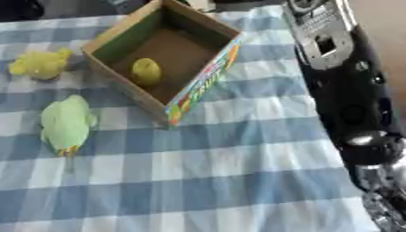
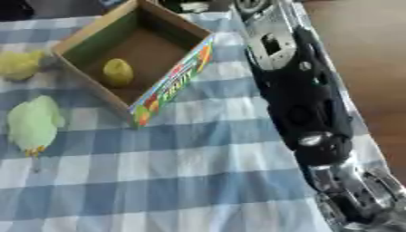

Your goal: Pick up objects on the table and place them in the box.

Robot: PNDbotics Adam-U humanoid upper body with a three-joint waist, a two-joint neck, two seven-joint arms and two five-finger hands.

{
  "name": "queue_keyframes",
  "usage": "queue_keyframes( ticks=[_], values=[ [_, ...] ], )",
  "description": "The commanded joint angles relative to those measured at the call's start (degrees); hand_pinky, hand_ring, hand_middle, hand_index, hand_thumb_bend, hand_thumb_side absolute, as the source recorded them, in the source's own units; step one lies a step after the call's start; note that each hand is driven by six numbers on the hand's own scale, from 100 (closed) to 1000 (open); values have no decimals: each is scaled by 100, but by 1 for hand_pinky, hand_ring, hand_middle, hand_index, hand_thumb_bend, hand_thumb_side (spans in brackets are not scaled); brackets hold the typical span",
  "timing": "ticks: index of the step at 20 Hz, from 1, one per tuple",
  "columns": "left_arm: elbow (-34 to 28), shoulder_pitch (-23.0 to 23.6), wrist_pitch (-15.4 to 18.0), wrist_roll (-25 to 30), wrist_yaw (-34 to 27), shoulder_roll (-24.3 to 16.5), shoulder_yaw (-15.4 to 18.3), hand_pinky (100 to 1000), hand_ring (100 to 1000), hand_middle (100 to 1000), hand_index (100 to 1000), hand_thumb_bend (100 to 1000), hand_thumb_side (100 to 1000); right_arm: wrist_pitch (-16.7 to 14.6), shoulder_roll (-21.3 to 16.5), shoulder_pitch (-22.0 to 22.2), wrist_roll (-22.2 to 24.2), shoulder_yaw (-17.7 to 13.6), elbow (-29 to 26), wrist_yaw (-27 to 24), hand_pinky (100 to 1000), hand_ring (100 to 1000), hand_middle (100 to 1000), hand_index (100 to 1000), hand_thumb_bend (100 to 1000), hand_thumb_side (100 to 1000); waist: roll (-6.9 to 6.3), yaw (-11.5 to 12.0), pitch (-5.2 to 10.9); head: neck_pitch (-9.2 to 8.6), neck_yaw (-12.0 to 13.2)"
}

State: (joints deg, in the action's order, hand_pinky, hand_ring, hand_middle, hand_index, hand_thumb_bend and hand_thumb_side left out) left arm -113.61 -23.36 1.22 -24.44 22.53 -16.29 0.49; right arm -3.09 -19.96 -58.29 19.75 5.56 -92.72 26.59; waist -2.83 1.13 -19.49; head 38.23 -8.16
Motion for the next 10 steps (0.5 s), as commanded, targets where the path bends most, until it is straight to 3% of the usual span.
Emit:
queue_keyframes(
  ticks=[1, 6, 10],
  values=[
    [-99, -184, -221, 70, 387, -471, -40, 492, 638, 658, 783, 100, 576, 264, -322, 87, -83, -158, -559, -431, 857, 900, 667, 904, 388, 723, -5, -32, 160, 46, 6],
    [-99, -444, -693, 482, 1012, -1050, -98, 507, 663, 675, 810, 100, 509, 481, -643, 487, -207, -335, -1023, -763, 858, 898, 660, 904, 391, 744, 6, -111, 193, 69, 95],
    [-93, -638, -1035, 1273, 1481, -1463, -216, 530, 693, 696, 837, 100, 501, 552, -805, 726, -256, -431, -1230, -935, 859, 898, 658, 904, 410, 753, 2, -124, 222, 94, 234]
  ],
)
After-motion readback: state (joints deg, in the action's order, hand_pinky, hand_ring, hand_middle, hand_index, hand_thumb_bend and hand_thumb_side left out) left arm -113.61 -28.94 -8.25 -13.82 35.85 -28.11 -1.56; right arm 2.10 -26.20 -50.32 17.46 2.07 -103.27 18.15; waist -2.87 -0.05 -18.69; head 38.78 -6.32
